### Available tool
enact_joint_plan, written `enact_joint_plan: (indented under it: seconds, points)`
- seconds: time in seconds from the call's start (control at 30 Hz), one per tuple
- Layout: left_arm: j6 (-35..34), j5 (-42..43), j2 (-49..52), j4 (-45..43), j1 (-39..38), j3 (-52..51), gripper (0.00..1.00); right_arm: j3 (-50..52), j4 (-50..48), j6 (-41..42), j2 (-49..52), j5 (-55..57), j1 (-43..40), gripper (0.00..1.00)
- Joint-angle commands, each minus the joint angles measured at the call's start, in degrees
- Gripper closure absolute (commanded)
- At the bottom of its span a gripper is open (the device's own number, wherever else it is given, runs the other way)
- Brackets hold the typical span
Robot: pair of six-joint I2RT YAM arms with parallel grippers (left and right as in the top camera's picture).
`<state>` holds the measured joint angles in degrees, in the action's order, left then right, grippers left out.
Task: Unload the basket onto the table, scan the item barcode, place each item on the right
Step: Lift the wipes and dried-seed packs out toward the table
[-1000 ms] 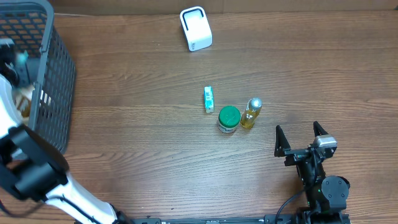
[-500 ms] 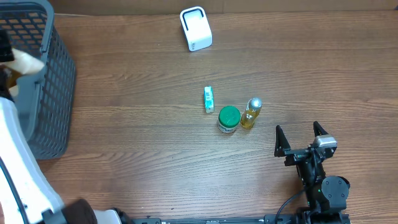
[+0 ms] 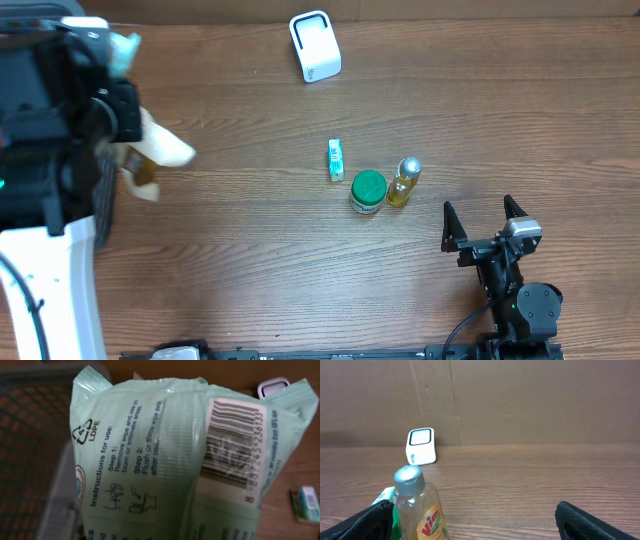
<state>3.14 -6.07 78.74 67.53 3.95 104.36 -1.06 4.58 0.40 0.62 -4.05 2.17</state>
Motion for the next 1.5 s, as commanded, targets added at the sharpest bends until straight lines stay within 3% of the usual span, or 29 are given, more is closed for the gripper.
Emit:
enact_joint_plan:
  seconds: [0.0, 0.1, 0.4, 0.83, 1.07, 1.1, 1.47]
  points:
    - [-5.6, -0.6, 2.9, 1.1, -3.5, -4.9, 0.72, 0.6, -0.2, 0.3, -0.5, 0.2, -0.3, 0.0]
    - [-5.6, -2.4, 4.8, -1.0, -5.9, -12.0, 0.72, 0.6, -0.2, 0.3, -0.5, 0.2, -0.3, 0.0]
    - [-3.2, -8.6, 13.2, -18.6, -10.4, -37.2, 0.71, 0.6, -0.2, 0.3, -0.5, 0.2, -0.3, 0.0]
    - [3.7, -11.2, 22.9, -25.7, -16.2, -42.7, 0.67, 0.6, -0.2, 0.3, -0.5, 0.2, -0.3, 0.0]
    - [1.3, -0.5, 23.2, -24.8, -16.8, -42.7, 0.15, 0.6, -0.2, 0.3, -0.5, 0.2, -0.3, 0.0]
    - [1.3, 1.0, 23.1, -24.7, -16.8, -42.6, 0.0, 0.6, -0.2, 0.3, -0.5, 0.2, -0.3, 0.0]
    - [-3.6, 15.2, 16.4, -21.6, -16.7, -38.4, 0.0, 0.6, -0.2, 0.3, -0.5, 0.2, -0.3, 0.0]
